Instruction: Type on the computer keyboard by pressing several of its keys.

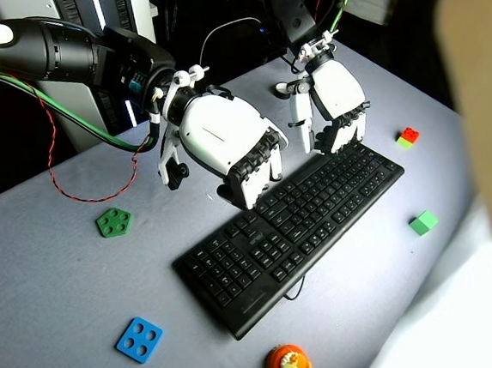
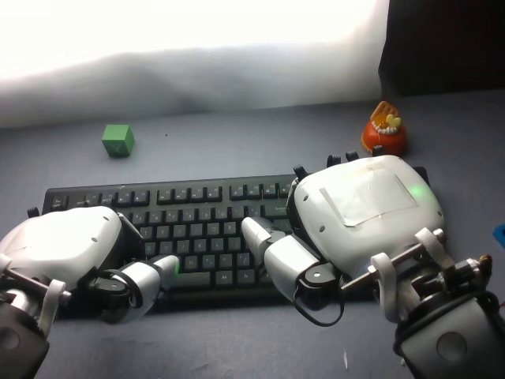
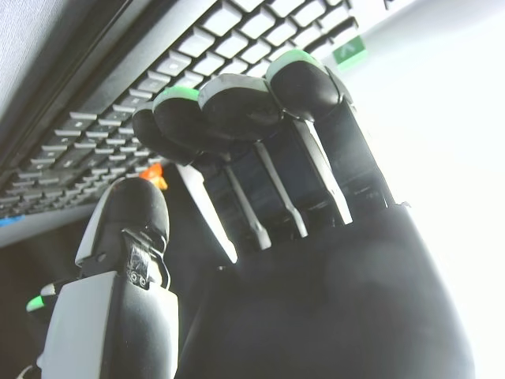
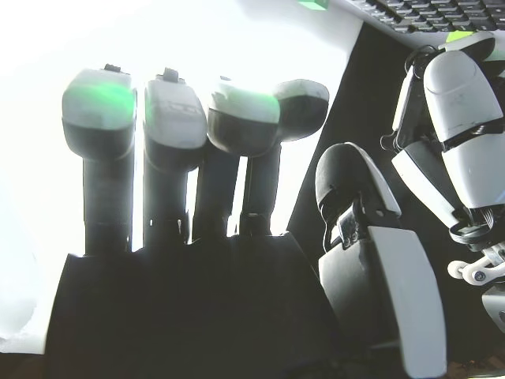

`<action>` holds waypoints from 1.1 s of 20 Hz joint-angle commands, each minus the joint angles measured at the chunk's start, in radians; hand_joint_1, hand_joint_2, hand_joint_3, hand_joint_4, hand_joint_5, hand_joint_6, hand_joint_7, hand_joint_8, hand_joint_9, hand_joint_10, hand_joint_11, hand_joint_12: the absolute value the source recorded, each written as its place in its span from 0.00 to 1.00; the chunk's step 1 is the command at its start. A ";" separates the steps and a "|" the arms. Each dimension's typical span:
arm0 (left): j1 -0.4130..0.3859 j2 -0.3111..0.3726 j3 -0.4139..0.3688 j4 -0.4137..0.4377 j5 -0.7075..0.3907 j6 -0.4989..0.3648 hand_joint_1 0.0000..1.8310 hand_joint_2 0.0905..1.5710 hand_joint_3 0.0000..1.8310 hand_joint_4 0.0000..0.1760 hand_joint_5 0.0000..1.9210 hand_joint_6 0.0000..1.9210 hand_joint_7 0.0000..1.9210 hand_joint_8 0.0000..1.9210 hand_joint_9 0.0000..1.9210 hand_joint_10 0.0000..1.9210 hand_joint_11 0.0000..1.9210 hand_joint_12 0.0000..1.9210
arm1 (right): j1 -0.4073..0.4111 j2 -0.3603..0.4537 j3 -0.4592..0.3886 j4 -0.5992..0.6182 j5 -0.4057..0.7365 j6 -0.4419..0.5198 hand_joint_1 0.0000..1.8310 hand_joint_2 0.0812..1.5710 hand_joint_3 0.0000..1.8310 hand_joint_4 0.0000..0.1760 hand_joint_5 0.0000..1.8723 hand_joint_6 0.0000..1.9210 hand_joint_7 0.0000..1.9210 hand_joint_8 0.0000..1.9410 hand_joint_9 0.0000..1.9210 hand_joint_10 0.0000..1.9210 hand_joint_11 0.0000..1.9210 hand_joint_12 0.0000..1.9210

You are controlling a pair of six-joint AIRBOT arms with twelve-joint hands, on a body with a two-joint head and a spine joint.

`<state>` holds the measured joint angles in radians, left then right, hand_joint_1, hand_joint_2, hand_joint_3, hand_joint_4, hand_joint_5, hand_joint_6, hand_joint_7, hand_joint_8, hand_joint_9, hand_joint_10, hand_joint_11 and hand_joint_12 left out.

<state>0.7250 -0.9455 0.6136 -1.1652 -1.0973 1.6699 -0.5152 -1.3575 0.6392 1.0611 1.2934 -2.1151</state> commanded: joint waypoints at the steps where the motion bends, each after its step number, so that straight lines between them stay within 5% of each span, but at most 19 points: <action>1: -0.005 0.004 -0.002 0.061 -0.065 -0.006 0.28 0.73 0.26 0.10 0.00 0.01 0.04 0.03 0.02 0.06 0.00 0.27 | -0.001 0.004 -0.003 -0.089 0.053 -0.002 0.39 0.61 0.19 0.00 0.00 0.01 0.00 0.02 0.00 0.07 0.00 0.24; 4: -0.002 0.008 -0.003 0.061 -0.057 -0.005 0.31 0.84 0.07 0.04 0.03 0.00 0.04 0.00 0.06 0.00 0.00 0.28 | -0.009 0.004 -0.005 -0.087 0.048 -0.005 0.40 0.70 0.03 0.00 0.01 0.00 0.01 0.00 0.02 0.02 0.00 0.20; 6: 0.004 0.007 -0.001 0.061 -0.050 -0.003 0.24 0.89 0.06 0.04 0.01 0.00 0.01 0.00 0.04 0.00 0.00 0.26 | -0.009 0.004 -0.009 -0.076 0.041 -0.012 0.40 0.70 0.02 0.00 0.01 0.00 0.02 0.00 0.02 0.02 0.00 0.20; 8: 0.021 0.007 0.000 0.061 -0.044 -0.004 0.31 0.87 0.04 0.06 0.03 0.00 0.03 0.00 0.04 0.00 0.00 0.27 | -0.010 0.006 -0.008 -0.069 0.014 -0.012 0.41 0.70 0.01 0.00 0.01 0.00 0.02 0.00 0.02 0.02 0.00 0.20; 11: 0.051 0.000 0.012 0.096 -0.022 -0.004 0.26 0.88 0.03 0.09 0.01 0.00 0.01 0.00 0.03 0.00 0.00 0.29 | -0.003 -0.003 0.000 -0.067 -0.073 0.018 0.41 0.70 0.01 0.00 0.00 0.00 0.02 0.00 0.01 0.01 0.00 0.15; 12: 0.061 -0.007 0.022 0.108 -0.006 -0.004 0.28 0.87 0.02 0.11 0.01 0.00 0.00 0.00 0.02 0.00 0.00 0.22 | 0.003 -0.020 0.013 -0.061 -0.093 0.025 0.42 0.70 0.01 0.00 0.01 0.00 0.02 0.00 0.01 0.01 0.00 0.13; 15: 0.080 -0.024 0.042 0.109 -0.006 -0.006 0.30 0.88 0.02 0.13 0.01 0.00 0.01 0.00 0.03 0.01 0.00 0.25 | 0.013 -0.095 0.084 -0.008 -0.106 0.026 0.40 0.71 0.01 0.00 0.01 0.00 0.01 0.00 0.02 0.01 0.00 0.17; 21: 0.106 -0.051 0.066 0.112 -0.005 -0.006 0.29 0.89 0.01 0.03 0.10 0.01 0.14 0.01 0.10 0.01 0.00 0.32 | 0.028 -0.228 0.250 0.018 -0.144 0.088 0.38 0.74 0.01 0.00 0.16 0.06 0.17 0.03 0.14 0.06 0.00 0.57; 22: 0.108 -0.050 0.065 0.112 -0.004 -0.006 0.27 0.89 0.01 0.06 0.10 0.01 0.15 0.01 0.11 0.01 0.00 0.34 | 0.028 -0.245 0.275 0.018 -0.146 0.091 0.38 0.76 0.01 0.00 0.16 0.12 0.20 0.02 0.14 0.18 0.00 0.65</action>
<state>0.8288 -0.9955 0.6773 -1.0920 -1.0451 1.6665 -0.5007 -1.6115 0.9260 1.1576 1.1042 -2.0293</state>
